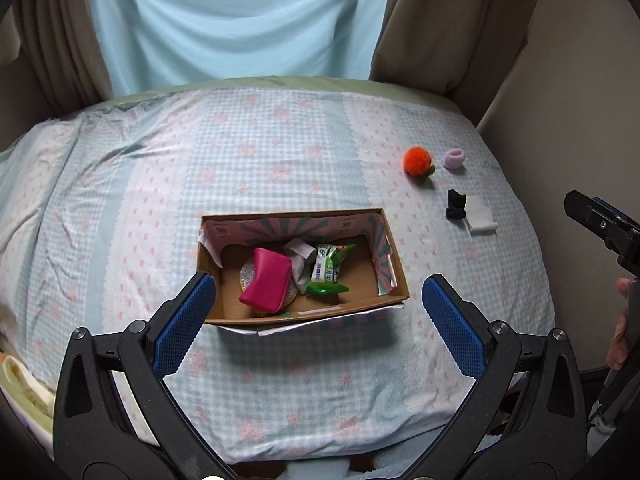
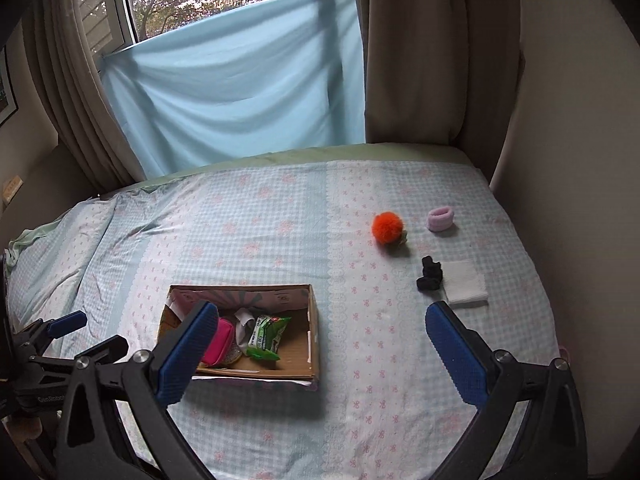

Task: Organize soft objects
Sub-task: 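Withdraw both tools from the box toward the remaining items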

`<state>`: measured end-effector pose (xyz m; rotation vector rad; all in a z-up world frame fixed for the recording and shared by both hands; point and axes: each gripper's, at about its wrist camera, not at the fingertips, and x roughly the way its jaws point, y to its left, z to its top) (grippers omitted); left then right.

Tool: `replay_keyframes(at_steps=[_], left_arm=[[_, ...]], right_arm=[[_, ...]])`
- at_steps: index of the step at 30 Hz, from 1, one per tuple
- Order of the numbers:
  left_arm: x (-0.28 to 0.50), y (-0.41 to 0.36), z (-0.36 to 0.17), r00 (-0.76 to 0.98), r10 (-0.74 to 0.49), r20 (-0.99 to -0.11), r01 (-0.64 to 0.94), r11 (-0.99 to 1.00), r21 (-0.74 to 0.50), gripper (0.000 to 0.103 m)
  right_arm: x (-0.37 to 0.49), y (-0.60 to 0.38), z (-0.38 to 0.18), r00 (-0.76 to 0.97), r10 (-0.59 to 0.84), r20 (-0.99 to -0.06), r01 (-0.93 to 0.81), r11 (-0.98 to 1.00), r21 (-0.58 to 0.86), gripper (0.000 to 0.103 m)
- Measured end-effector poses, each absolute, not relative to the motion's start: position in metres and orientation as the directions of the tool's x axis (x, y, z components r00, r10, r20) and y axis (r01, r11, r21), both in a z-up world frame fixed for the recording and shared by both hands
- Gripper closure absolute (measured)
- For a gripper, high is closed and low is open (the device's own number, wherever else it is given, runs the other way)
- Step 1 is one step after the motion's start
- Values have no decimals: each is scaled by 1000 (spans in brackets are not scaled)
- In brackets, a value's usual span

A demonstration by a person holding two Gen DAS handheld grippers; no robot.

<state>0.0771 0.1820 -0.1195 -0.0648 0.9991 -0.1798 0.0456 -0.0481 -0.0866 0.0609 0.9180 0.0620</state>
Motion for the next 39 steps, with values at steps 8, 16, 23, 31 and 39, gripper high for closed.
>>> replay_keyframes(at_steps=[8, 16, 23, 31, 39], left_arm=[[74, 132, -80, 613, -198, -765, 133, 980, -147, 0], [98, 64, -82, 580, -251, -775, 194, 967, -168, 0], [138, -4, -106, 526, -271, -806, 232, 958, -171, 0], [205, -80, -168, 438, -290, -851, 247, 949, -196, 0], [266, -154, -256, 336, -318, -887, 313, 925, -213, 0]], right_arm=[[23, -115, -47, 664, -26, -748, 50, 999, 9, 0], [16, -171, -50, 676, -64, -735, 80, 997, -12, 0], [29, -234, -71, 644, -59, -762, 118, 993, 23, 0], [68, -289, -117, 580, -38, -814, 98, 995, 24, 0], [109, -324, -188, 529, -3, -849, 43, 999, 24, 0]])
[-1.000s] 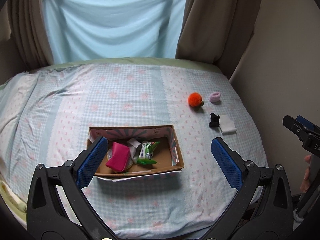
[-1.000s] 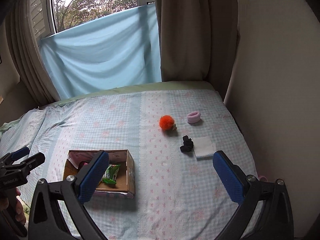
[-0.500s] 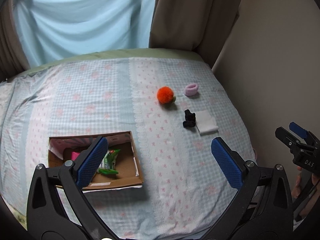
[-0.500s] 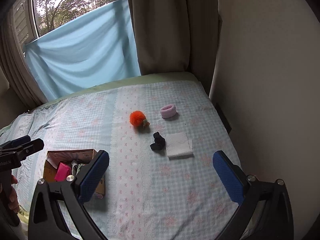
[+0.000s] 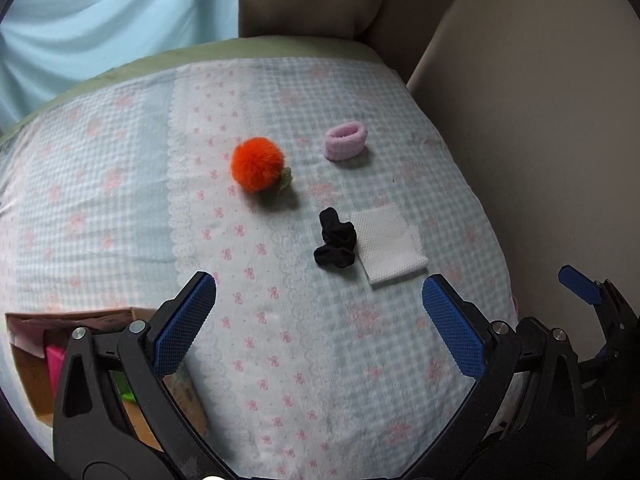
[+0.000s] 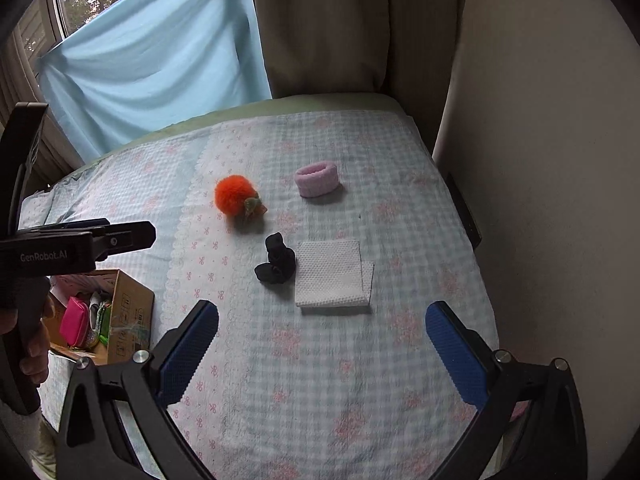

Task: Organize soft objects
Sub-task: 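Withdraw both tools from the box toward the remaining items, then grasp the black scrunchie with the left tool while the right tool grasps the white cloth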

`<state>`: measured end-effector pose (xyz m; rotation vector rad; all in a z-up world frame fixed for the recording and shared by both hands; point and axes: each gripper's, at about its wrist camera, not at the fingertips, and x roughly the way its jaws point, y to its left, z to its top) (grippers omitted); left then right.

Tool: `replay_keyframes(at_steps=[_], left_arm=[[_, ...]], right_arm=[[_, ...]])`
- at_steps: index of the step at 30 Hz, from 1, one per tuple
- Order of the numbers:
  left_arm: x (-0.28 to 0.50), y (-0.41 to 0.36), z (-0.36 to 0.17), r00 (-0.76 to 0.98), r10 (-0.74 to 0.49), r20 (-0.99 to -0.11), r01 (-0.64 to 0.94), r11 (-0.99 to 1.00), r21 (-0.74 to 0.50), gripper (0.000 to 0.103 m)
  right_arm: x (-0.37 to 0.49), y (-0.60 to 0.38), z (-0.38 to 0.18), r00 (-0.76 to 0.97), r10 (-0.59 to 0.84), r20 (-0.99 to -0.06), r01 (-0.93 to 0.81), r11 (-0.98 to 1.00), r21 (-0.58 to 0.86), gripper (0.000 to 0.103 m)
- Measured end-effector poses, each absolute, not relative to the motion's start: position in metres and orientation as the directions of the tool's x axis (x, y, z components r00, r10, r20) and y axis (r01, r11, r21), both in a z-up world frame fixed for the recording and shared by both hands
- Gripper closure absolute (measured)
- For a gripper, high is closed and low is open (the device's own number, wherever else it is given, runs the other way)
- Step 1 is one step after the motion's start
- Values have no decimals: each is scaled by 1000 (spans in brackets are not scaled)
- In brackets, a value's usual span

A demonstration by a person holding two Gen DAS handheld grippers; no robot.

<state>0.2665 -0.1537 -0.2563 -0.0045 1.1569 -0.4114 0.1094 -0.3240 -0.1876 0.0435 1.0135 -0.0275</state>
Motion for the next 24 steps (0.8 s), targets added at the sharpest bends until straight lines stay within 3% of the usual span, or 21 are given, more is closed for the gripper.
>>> replay_keyframes(at_steps=[7, 15, 24], left_arm=[[303, -213, -344, 255, -330, -909, 421, 884, -203, 6], [332, -242, -423, 214, -311, -926, 469, 864, -182, 20], [340, -240, -452, 230, -308, -923, 475, 864, -170, 47]], right_arm=[[136, -351, -269, 500, 21, -866, 24, 999, 38, 0], [163, -353, -351, 493, 29, -869, -19, 1000, 23, 0], [188, -342, -406, 494, 37, -869, -48, 999, 15, 0]])
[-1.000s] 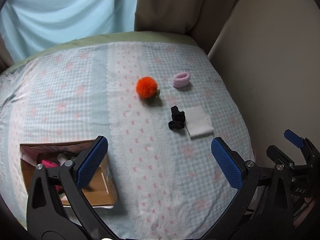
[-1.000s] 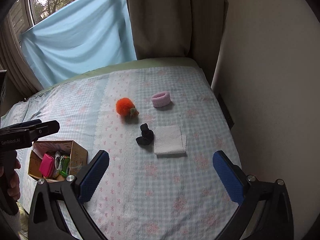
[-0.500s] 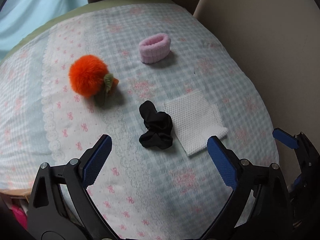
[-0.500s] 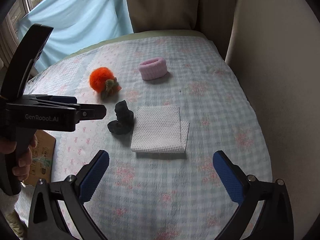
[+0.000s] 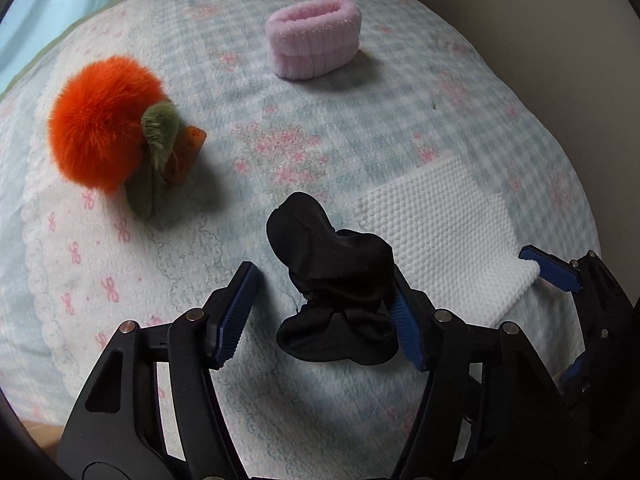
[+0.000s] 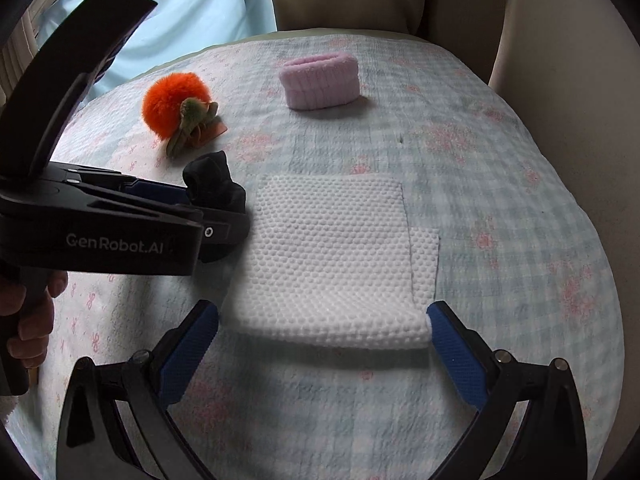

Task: Organize soft objects
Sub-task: 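Grasp the black scrunchie with the left tool while the right tool grasps the white cloth, then carry scrunchie and white cloth into the box and open both tools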

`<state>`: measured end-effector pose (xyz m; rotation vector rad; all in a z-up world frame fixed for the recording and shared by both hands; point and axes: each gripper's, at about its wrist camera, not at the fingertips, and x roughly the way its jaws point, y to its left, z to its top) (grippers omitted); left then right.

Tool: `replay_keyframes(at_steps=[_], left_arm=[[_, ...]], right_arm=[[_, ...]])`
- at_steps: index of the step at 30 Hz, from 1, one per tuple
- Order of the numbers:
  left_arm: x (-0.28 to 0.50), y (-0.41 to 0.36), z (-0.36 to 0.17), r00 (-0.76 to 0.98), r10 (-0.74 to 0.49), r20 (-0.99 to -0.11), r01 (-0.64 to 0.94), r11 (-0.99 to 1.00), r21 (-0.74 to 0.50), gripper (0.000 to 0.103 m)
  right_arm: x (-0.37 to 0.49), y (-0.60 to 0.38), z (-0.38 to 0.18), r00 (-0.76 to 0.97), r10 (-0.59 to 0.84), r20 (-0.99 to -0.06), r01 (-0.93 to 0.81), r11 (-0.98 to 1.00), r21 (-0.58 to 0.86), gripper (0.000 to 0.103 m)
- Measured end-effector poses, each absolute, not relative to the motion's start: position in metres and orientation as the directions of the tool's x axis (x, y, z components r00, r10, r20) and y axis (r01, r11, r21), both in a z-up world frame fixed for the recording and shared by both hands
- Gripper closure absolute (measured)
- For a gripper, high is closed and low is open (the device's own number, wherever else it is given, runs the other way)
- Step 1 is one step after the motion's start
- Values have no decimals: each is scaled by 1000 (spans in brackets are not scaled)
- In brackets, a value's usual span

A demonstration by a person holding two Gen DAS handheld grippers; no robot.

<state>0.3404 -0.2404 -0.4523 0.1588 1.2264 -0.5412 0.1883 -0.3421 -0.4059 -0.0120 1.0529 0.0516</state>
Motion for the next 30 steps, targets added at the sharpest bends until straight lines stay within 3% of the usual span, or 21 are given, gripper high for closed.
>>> replay_keyframes(at_steps=[2, 4, 8, 10, 13, 18, 30], left_arm=[[341, -240, -451, 237, -301, -924, 475, 865, -160, 65], [344, -239, -450, 234, -301, -925, 470, 868, -163, 77], [346, -238, -447, 234, -300, -925, 470, 867, -163, 84], [348, -240, -447, 234, -298, -925, 469, 868, -161, 84], [348, -241, -447, 236, -299, -925, 468, 869, -161, 85], [348, -240, -445, 236, -298, -925, 463, 871, -163, 87], [339, -230, -392, 275, -324, -906, 445, 877, -179, 88]], right_arm=[[192, -341, -411, 499, 27, -866, -51, 999, 2, 11], [196, -340, -413, 508, 29, -861, -58, 998, -1, 32], [204, -341, -414, 502, 14, -865, -63, 998, -21, 54], [206, -342, -412, 501, 20, -865, -62, 998, -12, 74], [208, -338, -410, 499, 25, -866, -79, 997, -16, 87], [206, -332, -407, 498, 35, -866, -91, 996, -12, 94], [203, -342, -370, 516, 47, -855, -32, 999, 36, 95]])
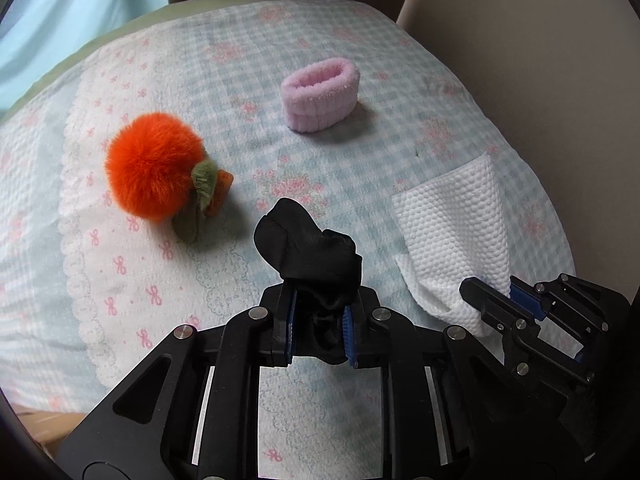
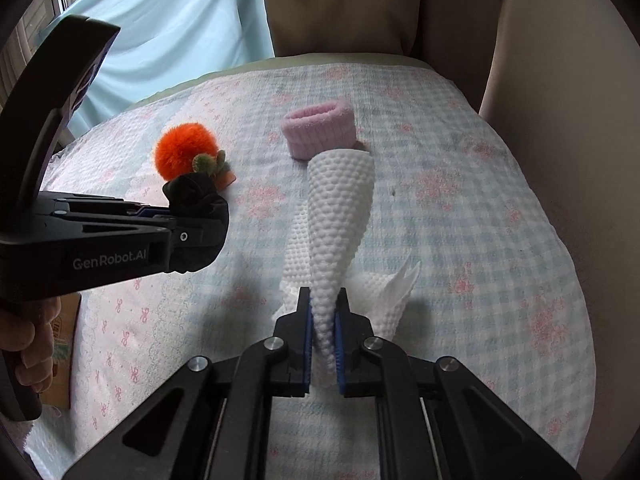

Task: Organize soft objects
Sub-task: 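Carry scrunchie and white cloth into the box and open both tools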

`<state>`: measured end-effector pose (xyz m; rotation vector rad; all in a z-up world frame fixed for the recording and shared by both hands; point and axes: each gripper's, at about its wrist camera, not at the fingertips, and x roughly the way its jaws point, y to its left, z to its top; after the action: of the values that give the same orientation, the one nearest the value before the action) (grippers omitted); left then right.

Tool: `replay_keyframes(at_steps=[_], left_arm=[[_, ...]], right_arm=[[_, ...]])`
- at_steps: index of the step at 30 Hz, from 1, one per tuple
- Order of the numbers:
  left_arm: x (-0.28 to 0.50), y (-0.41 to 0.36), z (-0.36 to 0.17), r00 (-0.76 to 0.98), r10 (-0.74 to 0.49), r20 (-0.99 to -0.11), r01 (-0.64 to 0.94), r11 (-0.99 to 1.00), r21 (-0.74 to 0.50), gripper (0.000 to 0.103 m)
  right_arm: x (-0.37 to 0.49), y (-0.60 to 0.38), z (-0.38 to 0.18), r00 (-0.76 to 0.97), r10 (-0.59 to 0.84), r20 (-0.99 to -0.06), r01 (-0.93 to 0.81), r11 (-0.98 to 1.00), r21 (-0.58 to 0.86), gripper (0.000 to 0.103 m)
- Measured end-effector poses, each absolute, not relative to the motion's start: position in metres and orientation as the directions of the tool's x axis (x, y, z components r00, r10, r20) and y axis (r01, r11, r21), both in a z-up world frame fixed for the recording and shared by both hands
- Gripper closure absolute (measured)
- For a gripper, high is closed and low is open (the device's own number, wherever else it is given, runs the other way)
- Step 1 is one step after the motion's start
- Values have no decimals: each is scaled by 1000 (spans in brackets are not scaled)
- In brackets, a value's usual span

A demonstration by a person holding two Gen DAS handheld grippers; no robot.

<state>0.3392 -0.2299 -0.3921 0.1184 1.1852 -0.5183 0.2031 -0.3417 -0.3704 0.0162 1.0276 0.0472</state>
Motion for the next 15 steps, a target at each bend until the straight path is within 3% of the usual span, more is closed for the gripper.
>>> replay_keyframes(at_steps=[15], left_arm=[[280, -180, -246, 375, -379, -846, 405, 888, -218, 88]], right_arm=[[171, -323, -234, 608, 41, -793, 23, 997, 70, 95]])
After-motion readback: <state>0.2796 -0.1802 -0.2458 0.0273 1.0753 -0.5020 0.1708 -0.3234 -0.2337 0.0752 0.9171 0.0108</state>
